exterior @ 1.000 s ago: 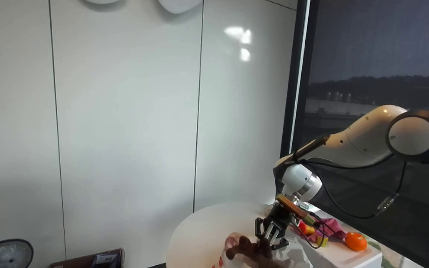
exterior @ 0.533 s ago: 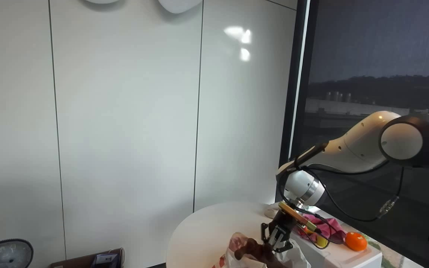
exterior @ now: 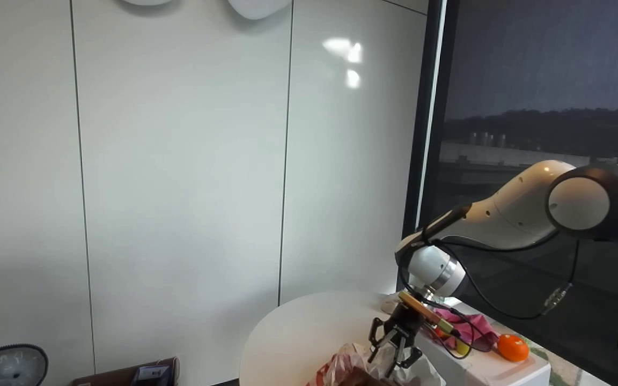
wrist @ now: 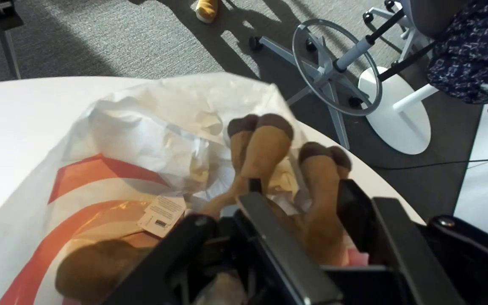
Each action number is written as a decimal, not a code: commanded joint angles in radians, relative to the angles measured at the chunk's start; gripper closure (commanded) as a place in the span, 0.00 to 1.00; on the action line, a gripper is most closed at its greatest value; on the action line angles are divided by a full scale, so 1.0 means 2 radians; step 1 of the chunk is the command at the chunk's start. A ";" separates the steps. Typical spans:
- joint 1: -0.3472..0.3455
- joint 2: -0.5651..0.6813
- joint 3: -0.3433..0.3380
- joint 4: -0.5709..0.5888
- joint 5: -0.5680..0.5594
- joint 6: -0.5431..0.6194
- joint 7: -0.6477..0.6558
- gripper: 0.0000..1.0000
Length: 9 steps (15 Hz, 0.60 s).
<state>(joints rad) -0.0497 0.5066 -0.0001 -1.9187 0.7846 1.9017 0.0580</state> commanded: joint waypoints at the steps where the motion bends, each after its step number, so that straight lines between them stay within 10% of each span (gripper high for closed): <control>1: -0.002 -0.048 0.006 -0.014 0.008 -0.010 -0.010 0.16; 3: 0.005 -0.068 0.002 -0.020 -0.011 -0.009 -0.005 0.01; 9: 0.051 -0.108 0.018 -0.080 -0.147 0.019 -0.002 0.00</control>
<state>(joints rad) 0.0019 0.3524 0.0138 -1.9908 0.5874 1.8960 0.0564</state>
